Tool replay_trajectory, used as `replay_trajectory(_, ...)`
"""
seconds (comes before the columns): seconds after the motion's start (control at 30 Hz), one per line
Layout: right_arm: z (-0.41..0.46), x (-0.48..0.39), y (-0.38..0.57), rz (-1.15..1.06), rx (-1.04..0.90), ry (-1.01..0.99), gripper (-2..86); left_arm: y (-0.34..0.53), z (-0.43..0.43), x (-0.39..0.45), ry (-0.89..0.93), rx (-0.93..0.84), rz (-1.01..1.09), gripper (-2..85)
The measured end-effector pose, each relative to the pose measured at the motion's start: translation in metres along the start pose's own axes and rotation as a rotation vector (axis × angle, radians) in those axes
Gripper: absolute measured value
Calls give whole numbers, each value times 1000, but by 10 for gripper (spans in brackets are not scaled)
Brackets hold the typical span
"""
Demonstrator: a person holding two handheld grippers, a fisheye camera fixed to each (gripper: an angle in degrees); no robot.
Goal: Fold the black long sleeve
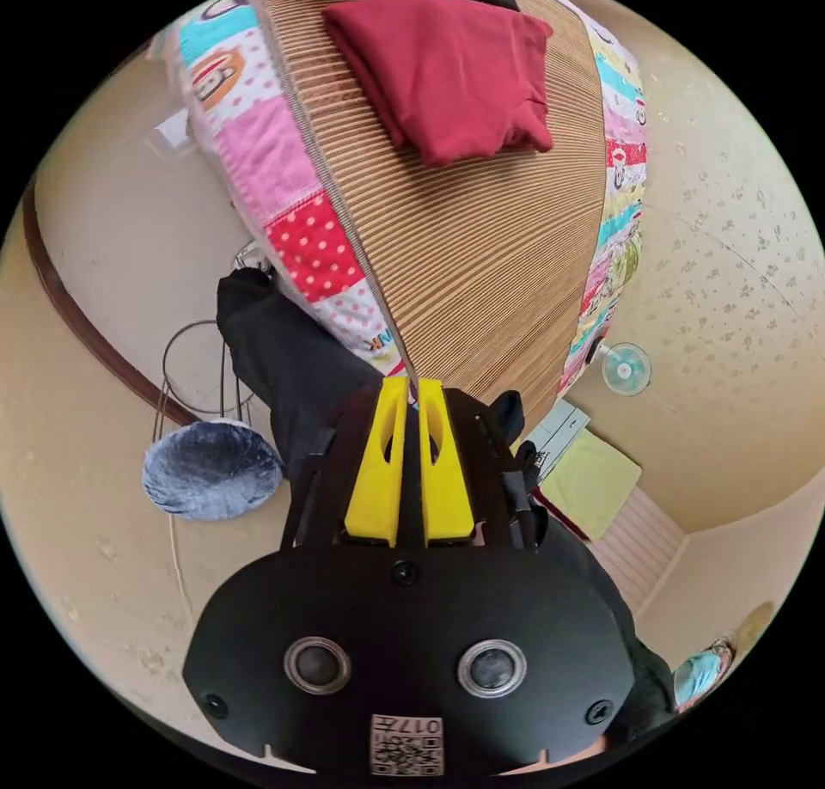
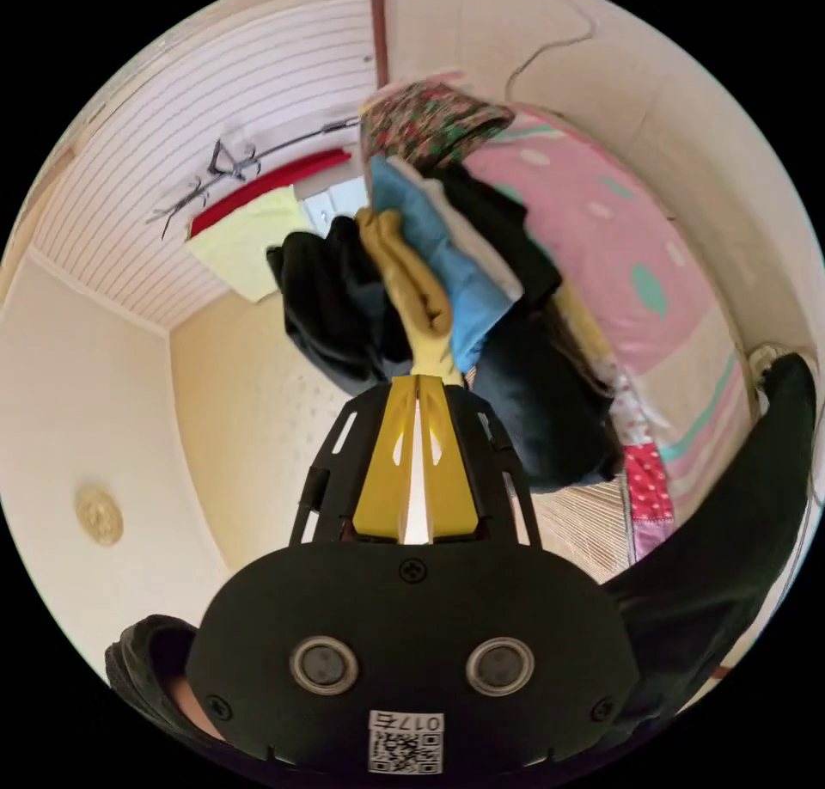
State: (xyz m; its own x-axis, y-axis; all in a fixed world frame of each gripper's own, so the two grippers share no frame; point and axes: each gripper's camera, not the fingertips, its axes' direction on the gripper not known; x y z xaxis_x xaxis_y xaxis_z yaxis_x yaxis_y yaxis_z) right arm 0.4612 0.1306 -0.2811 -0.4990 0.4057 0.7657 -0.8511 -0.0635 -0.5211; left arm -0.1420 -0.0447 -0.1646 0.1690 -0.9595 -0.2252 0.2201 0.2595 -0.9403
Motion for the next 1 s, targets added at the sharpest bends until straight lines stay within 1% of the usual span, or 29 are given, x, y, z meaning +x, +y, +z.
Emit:
replay_trajectory(0.07, 24, -11, 0, -66, -79, 33, 4, -33, 3, 47, -129, -55, 98, 3)
replay_trajectory(0.1, 36, -14, 2, -96, -116, 65, 4, -40, 5, 58, -165, -66, 125, 0)
replay_trajectory(0.17, 49, -12, 11, -120, -140, 86, 4, -59, 10, 93, -271, -103, 261, -5)
replay_trajectory(0.23, 56, -1, 26, -122, -131, 79, 4, -71, 15, 100, -307, -139, 319, -7)
replay_trajectory(0.3, 55, 27, 52, -77, -73, 50, 4, -83, 17, 90, -315, -176, 293, -8)
replay_trajectory(0.37, 46, 53, 73, -30, 0, -2, 4, -101, 5, 65, -285, -155, 173, -8)
replay_trajectory(0.43, 30, 81, 95, 23, 113, -68, 4, -115, -11, 49, -249, -120, 104, -6)
replay_trajectory(0.5, 0, 112, 125, 85, 296, -152, 4, -131, -28, 42, -295, -96, 101, -2)
replay_trajectory(0.57, -23, 128, 144, 103, 407, -186, 4, -153, -58, 46, -490, -30, 146, 16)
replay_trajectory(0.6, -38, 135, 155, 106, 453, -184, 4, -157, -68, 49, -557, 4, 164, 23)
replay_trajectory(0.67, -57, 140, 166, 89, 494, -173, 4, -172, -104, 62, -791, 155, 245, 48)
replay_trajectory(0.77, -85, 147, 179, 37, 532, -186, 4, -194, -140, 67, -961, 292, 315, 65)
replay_trajectory(0.83, -100, 151, 187, 3, 563, -206, 4, -211, -154, 59, -1013, 333, 304, 76)
replay_trajectory(0.9, -118, 158, 199, -31, 605, -225, 3, -231, -164, 45, -1011, 341, 255, 82)
replay_trajectory(0.97, -128, 166, 210, -50, 637, -228, 3, -257, -159, 17, -895, 258, 226, 89)
replay_trajectory(1.0, -133, 174, 218, -52, 655, -223, 3, -261, -156, 11, -870, 242, 223, 86)
